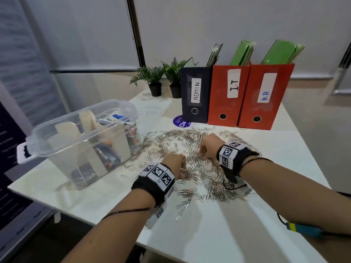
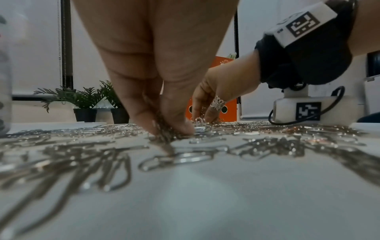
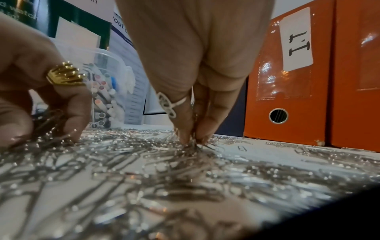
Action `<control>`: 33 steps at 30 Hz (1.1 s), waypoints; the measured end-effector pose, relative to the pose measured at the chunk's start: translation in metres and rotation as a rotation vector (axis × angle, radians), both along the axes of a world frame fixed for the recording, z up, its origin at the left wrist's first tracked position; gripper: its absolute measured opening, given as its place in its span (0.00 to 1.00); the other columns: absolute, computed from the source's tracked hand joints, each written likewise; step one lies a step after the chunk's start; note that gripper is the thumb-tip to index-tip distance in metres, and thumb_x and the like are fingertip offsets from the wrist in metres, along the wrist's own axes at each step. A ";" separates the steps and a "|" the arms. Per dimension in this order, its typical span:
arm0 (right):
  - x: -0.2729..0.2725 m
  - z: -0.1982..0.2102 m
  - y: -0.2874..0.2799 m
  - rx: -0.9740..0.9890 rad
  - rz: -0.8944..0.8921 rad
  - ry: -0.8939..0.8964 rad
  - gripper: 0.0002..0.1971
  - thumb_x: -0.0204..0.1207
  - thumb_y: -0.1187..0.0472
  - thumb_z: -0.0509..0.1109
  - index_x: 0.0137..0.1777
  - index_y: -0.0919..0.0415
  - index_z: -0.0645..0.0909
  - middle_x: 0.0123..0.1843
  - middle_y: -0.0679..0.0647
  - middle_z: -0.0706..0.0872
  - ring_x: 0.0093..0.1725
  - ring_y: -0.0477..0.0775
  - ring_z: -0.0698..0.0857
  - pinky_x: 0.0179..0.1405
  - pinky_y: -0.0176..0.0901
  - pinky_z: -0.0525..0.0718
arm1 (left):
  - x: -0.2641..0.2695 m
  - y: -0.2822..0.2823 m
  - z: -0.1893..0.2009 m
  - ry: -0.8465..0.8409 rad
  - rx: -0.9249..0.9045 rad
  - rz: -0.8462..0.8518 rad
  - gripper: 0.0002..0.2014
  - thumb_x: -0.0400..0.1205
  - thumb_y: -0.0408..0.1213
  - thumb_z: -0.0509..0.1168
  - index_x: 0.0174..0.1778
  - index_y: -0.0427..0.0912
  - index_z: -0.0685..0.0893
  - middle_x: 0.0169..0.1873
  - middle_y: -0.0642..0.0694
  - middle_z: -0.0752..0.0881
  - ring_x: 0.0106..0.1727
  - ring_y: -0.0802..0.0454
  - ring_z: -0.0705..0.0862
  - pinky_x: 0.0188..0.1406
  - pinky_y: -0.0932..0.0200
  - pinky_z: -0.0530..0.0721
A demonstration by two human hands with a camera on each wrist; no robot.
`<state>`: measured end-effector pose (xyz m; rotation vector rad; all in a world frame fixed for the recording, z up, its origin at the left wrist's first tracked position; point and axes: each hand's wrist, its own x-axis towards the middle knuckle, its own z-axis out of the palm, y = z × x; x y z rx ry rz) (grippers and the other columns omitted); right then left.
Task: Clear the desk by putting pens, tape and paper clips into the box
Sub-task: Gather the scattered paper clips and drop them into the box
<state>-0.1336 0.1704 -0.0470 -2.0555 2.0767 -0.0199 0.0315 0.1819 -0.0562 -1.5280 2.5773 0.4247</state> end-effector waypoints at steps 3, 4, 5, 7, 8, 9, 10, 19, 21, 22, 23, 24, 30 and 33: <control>0.003 0.001 0.001 -0.057 -0.013 0.001 0.14 0.74 0.74 0.68 0.57 0.64 0.87 0.58 0.59 0.88 0.57 0.56 0.86 0.58 0.42 0.85 | 0.000 -0.002 0.004 -0.012 -0.058 0.007 0.13 0.77 0.31 0.70 0.58 0.38 0.84 0.57 0.41 0.86 0.58 0.46 0.85 0.61 0.55 0.83; 0.003 0.001 0.002 -0.078 -0.020 0.001 0.14 0.74 0.74 0.68 0.57 0.64 0.87 0.58 0.59 0.88 0.57 0.56 0.86 0.58 0.42 0.85 | -0.001 -0.003 0.004 -0.009 -0.069 0.012 0.14 0.78 0.30 0.70 0.60 0.38 0.84 0.58 0.41 0.86 0.59 0.46 0.85 0.62 0.55 0.82; 0.003 0.002 0.002 -0.101 -0.030 -0.011 0.15 0.75 0.75 0.67 0.58 0.64 0.87 0.59 0.59 0.87 0.58 0.56 0.86 0.59 0.43 0.84 | -0.001 -0.004 0.005 -0.004 -0.079 0.021 0.15 0.78 0.30 0.69 0.61 0.39 0.84 0.58 0.41 0.85 0.59 0.46 0.84 0.63 0.55 0.82; 0.004 0.004 0.002 -0.138 -0.033 -0.045 0.16 0.75 0.75 0.66 0.59 0.64 0.86 0.60 0.60 0.87 0.60 0.57 0.85 0.62 0.45 0.83 | -0.002 -0.005 0.004 0.025 -0.090 0.046 0.15 0.79 0.29 0.69 0.62 0.39 0.84 0.59 0.40 0.85 0.60 0.46 0.85 0.63 0.56 0.82; 0.004 0.005 0.003 -0.134 -0.028 -0.061 0.16 0.76 0.75 0.65 0.61 0.64 0.85 0.61 0.59 0.86 0.61 0.57 0.85 0.63 0.45 0.83 | -0.002 -0.006 0.005 0.056 -0.091 0.062 0.14 0.79 0.29 0.68 0.61 0.37 0.84 0.58 0.40 0.85 0.60 0.46 0.85 0.63 0.56 0.82; 0.005 0.007 0.004 -0.127 -0.024 -0.079 0.17 0.77 0.75 0.64 0.62 0.63 0.84 0.63 0.59 0.86 0.62 0.56 0.84 0.65 0.44 0.82 | -0.002 -0.007 0.005 0.088 -0.093 0.072 0.13 0.80 0.30 0.67 0.60 0.36 0.85 0.58 0.40 0.86 0.60 0.47 0.85 0.63 0.56 0.82; 0.006 0.008 0.005 -0.135 -0.021 -0.097 0.18 0.77 0.76 0.63 0.63 0.63 0.84 0.63 0.58 0.86 0.63 0.56 0.84 0.65 0.43 0.81 | -0.001 -0.006 0.006 0.111 -0.096 0.083 0.13 0.80 0.31 0.67 0.60 0.35 0.85 0.57 0.40 0.87 0.60 0.47 0.85 0.63 0.57 0.81; 0.037 0.043 0.004 -0.324 0.095 -0.272 0.10 0.75 0.72 0.69 0.52 0.65 0.89 0.53 0.58 0.91 0.57 0.52 0.86 0.58 0.30 0.77 | 0.040 -0.003 0.047 0.501 -0.345 0.232 0.12 0.79 0.34 0.69 0.57 0.36 0.88 0.55 0.42 0.89 0.56 0.49 0.86 0.63 0.63 0.78; 0.052 0.057 -0.001 -0.338 0.118 -0.302 0.10 0.75 0.71 0.69 0.53 0.66 0.89 0.53 0.59 0.91 0.56 0.53 0.87 0.54 0.29 0.77 | 0.061 -0.004 0.068 0.572 -0.434 0.281 0.12 0.78 0.33 0.70 0.56 0.34 0.88 0.54 0.41 0.89 0.55 0.48 0.86 0.61 0.67 0.76; 0.061 0.065 -0.003 -0.348 0.133 -0.323 0.10 0.75 0.71 0.70 0.53 0.66 0.89 0.53 0.60 0.90 0.56 0.54 0.87 0.54 0.30 0.78 | 0.075 -0.005 0.079 0.584 -0.486 0.307 0.11 0.78 0.32 0.70 0.55 0.34 0.88 0.53 0.41 0.89 0.55 0.47 0.86 0.57 0.74 0.72; 0.072 0.072 -0.006 -0.358 0.148 -0.348 0.09 0.74 0.71 0.71 0.53 0.67 0.89 0.53 0.61 0.90 0.55 0.55 0.88 0.54 0.30 0.79 | 0.090 -0.007 0.088 0.582 -0.535 0.340 0.11 0.78 0.31 0.70 0.54 0.34 0.89 0.53 0.40 0.89 0.56 0.47 0.85 0.52 0.77 0.68; 0.083 0.078 -0.008 -0.377 0.163 -0.374 0.09 0.74 0.71 0.72 0.53 0.67 0.89 0.53 0.61 0.90 0.54 0.55 0.88 0.53 0.30 0.80 | 0.106 -0.008 0.096 0.581 -0.580 0.378 0.10 0.77 0.31 0.70 0.53 0.34 0.89 0.52 0.40 0.89 0.56 0.46 0.85 0.49 0.76 0.67; 0.163 0.114 -0.019 -0.407 0.266 -0.596 0.11 0.68 0.69 0.78 0.51 0.68 0.89 0.49 0.63 0.91 0.51 0.56 0.89 0.54 0.37 0.85 | 0.206 -0.016 0.116 0.473 -0.699 0.624 0.10 0.78 0.30 0.68 0.54 0.32 0.88 0.54 0.36 0.88 0.58 0.41 0.83 0.56 0.63 0.70; 0.207 0.122 -0.026 -0.402 0.304 -0.675 0.13 0.67 0.67 0.79 0.51 0.68 0.89 0.49 0.62 0.91 0.48 0.53 0.89 0.51 0.33 0.83 | 0.238 -0.022 0.106 0.451 -0.699 0.708 0.10 0.80 0.30 0.67 0.54 0.32 0.88 0.55 0.36 0.88 0.59 0.41 0.83 0.55 0.65 0.68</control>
